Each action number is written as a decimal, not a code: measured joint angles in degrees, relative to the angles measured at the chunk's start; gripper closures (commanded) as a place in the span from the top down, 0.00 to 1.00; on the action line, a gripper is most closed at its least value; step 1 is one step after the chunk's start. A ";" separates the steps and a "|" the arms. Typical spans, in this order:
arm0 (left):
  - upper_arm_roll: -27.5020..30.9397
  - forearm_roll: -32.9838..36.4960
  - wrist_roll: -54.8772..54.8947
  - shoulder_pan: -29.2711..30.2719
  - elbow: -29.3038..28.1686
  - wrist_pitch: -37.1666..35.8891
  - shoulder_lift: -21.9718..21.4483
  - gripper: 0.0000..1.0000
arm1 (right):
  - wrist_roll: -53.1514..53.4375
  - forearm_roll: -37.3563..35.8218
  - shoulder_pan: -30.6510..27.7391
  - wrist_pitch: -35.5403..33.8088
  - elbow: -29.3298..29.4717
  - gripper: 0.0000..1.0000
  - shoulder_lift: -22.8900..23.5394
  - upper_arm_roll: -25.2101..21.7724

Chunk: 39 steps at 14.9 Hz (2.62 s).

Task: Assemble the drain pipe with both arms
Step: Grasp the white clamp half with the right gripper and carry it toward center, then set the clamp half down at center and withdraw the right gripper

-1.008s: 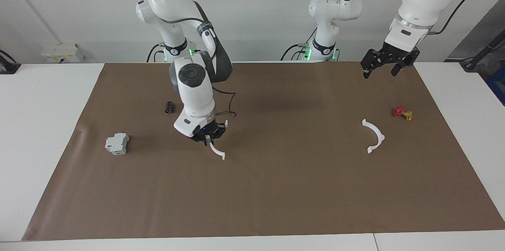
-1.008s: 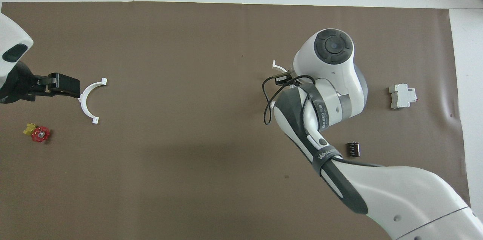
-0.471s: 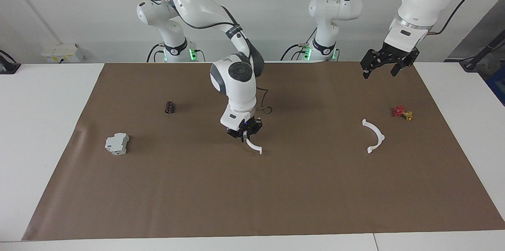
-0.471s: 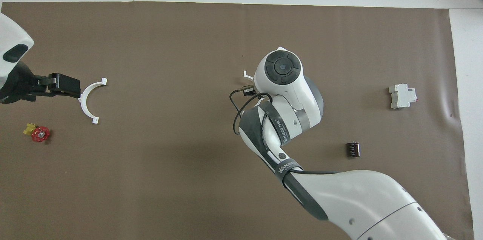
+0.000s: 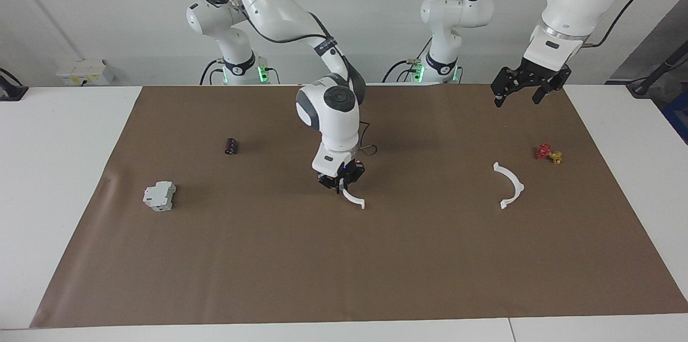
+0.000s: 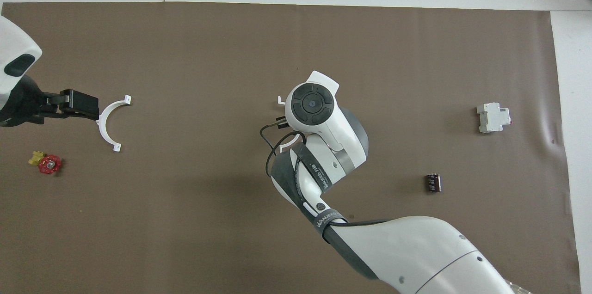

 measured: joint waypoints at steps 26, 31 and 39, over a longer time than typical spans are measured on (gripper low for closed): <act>1.22 0.08 0.03 0.09 -12.90 15.71 -1.26 1.00 | 3.16 0.05 -14.85 -15.39 0.77 1.00 -17.68 -1.73; 2.43 0.25 3.85 2.56 -25.74 35.29 0.81 1.00 | 0.60 0.05 -24.79 -27.23 0.76 1.00 -24.49 -1.74; 2.85 0.25 10.56 9.47 -29.61 45.14 6.34 1.00 | -16.26 -0.11 -33.01 -43.35 2.26 1.00 -32.13 -1.76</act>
